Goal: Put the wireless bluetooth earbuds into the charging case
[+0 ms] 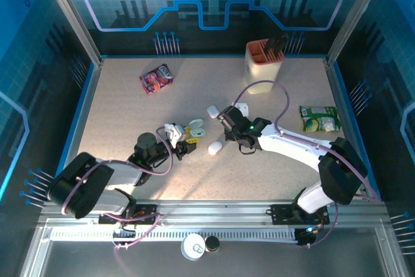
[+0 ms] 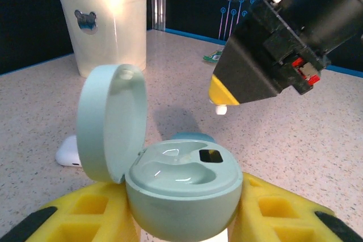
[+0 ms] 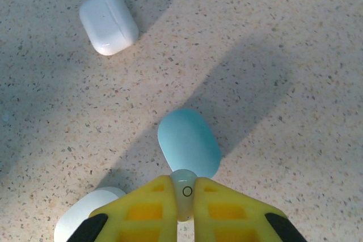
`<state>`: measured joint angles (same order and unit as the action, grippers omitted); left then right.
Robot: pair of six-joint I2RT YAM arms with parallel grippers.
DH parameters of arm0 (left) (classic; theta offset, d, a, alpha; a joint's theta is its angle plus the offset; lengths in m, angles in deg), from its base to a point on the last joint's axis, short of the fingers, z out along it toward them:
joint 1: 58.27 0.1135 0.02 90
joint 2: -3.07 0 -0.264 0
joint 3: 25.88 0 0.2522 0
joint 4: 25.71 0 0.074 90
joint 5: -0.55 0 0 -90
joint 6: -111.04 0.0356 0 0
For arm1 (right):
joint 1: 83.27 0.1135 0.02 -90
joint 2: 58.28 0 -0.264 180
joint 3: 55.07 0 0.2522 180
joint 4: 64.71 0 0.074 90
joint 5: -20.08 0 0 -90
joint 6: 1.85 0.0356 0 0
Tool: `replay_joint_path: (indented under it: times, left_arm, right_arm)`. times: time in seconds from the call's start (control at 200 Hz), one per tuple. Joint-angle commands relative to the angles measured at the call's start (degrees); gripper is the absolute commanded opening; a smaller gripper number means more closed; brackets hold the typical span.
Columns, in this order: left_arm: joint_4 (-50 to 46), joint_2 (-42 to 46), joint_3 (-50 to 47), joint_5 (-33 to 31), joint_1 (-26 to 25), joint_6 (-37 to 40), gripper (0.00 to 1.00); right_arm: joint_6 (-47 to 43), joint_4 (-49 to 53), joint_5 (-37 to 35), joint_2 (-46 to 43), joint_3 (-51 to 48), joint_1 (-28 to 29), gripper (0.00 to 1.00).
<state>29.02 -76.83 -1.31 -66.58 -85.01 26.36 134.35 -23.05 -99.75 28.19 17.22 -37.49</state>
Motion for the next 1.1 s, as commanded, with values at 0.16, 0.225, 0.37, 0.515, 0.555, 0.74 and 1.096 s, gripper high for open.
replay_joint_path:
  times: [0.16,0.225,0.37,0.515,0.555,0.74,1.096]
  left_arm:
    - [9.64,-5.0,3.63,-0.29,-1.72,-0.67,0.37]
    - [9.41,-5.53,3.81,-0.47,-2.16,-0.3,0.37]
    - [7.74,-6.97,4.47,-0.98,-3.19,2.09,0.37]
    - [5.72,-8.43,5.66,-2.23,-5.0,6.17,0.37]
    - [5.69,-9.05,6.01,-2.92,-5.48,6.92,0.37]
    - [6.78,-12.5,7.3,-4.85,-7.55,9.03,0.37]
    - [11.76,-14.27,7.13,-7.72,-10.14,10.59,0.35]
  right_arm:
    - [7.12,7.58,-0.67,1.21,2.06,-2.73,0.09]
    - [7.11,7.83,-0.31,1.76,1.77,-3.22,0.09]
    - [5.11,5.02,2.27,-0.93,0.64,-3.05,0.08]
    - [-2.27,-7.83,9.19,-8.44,-5.25,-2.11,0.1]
    - [-5.8,-11.65,12.81,-10.09,-6.78,-1.94,0.12]
    - [-10.85,-17.55,21.18,-12.08,-6.3,-0.45,0.12]
    - [-13.3,-18.14,25.41,-6.78,-0.55,2.16,0.13]
